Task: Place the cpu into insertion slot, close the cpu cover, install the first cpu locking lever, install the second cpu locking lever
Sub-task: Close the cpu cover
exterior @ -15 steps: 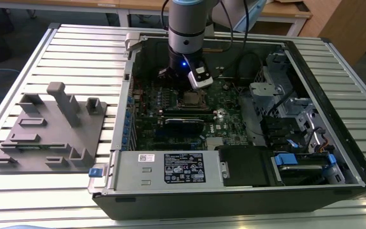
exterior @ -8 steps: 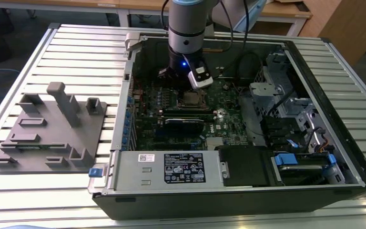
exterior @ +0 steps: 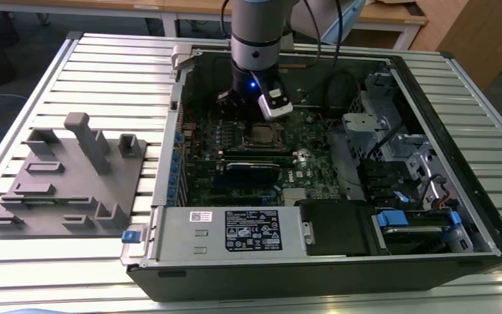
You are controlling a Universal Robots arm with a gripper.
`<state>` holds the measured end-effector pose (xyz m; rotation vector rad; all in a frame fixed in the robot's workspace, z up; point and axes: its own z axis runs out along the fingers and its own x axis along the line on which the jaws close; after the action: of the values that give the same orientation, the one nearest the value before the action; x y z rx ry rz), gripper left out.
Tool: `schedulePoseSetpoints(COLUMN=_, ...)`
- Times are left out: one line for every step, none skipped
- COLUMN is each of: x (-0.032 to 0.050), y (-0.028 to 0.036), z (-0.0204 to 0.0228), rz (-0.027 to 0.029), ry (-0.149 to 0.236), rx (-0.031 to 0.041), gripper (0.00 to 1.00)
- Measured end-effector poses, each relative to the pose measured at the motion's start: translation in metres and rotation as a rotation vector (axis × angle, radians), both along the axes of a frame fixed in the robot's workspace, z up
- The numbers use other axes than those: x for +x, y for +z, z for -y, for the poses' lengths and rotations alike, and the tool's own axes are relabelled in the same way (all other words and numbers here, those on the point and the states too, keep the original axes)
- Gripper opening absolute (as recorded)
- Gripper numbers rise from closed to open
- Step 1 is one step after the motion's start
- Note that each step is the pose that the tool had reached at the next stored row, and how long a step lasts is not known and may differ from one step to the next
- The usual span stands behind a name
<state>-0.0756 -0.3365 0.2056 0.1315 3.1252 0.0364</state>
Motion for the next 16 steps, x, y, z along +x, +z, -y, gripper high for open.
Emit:
schedulePoseSetpoints(x=0.0000, y=0.0014, z=0.0000, rz=0.0000, ry=0.000, rx=0.0000, gripper=0.10)
schedulePoseSetpoints(x=0.0000, y=0.0029, z=0.0000, rz=0.0000, ry=0.000, rx=0.0000, gripper=0.10)
schedulePoseSetpoints(x=0.0000, y=0.0044, z=0.0000, rz=0.0000, ry=0.000, rx=0.0000, gripper=0.10)
schedulePoseSetpoints(x=0.0000, y=0.0060, z=0.0000, rz=-0.0001, ry=0.000, rx=-0.0001, gripper=0.10)
schedulePoseSetpoints(x=0.0000, y=0.0074, z=0.0000, rz=-0.0001, ry=0.000, rx=-0.0001, gripper=0.10)
schedulePoseSetpoints(x=0.0000, y=0.0084, z=0.0000, rz=-0.0001, ry=0.000, rx=-0.0001, gripper=0.10)
schedulePoseSetpoints(x=0.0000, y=0.0086, z=0.0000, rz=0.0000, ry=0.000, rx=0.0000, gripper=0.10)
schedulePoseSetpoints(x=0.0000, y=0.0086, z=0.0000, rz=0.0001, ry=0.000, rx=0.0002, gripper=0.10)
schedulePoseSetpoints(x=0.0000, y=0.0086, z=0.0000, rz=0.0002, ry=0.000, rx=0.0004, gripper=0.10)
schedulePoseSetpoints(x=0.0000, y=0.0087, z=0.0000, rz=0.0001, ry=0.000, rx=0.0001, gripper=0.10)
schedulePoseSetpoints(x=0.0000, y=0.0088, z=0.0000, rz=0.0000, ry=0.000, rx=0.0000, gripper=0.10)
schedulePoseSetpoints(x=0.0000, y=0.0088, z=0.0000, rz=0.0000, ry=0.000, rx=0.0001, gripper=0.10)
schedulePoseSetpoints(x=0.0000, y=0.0088, z=0.0000, rz=0.0000, ry=0.000, rx=0.0000, gripper=0.10)
schedulePoseSetpoints(x=0.0001, y=0.0088, z=0.0000, rz=0.0000, ry=0.000, rx=-0.0001, gripper=0.10)
schedulePoseSetpoints(x=0.0004, y=0.0089, z=-0.0002, rz=-0.0001, ry=0.000, rx=-0.0002, gripper=0.10)
schedulePoseSetpoints(x=0.0007, y=0.0088, z=-0.0004, rz=-0.0002, ry=0.000, rx=-0.0002, gripper=0.10)
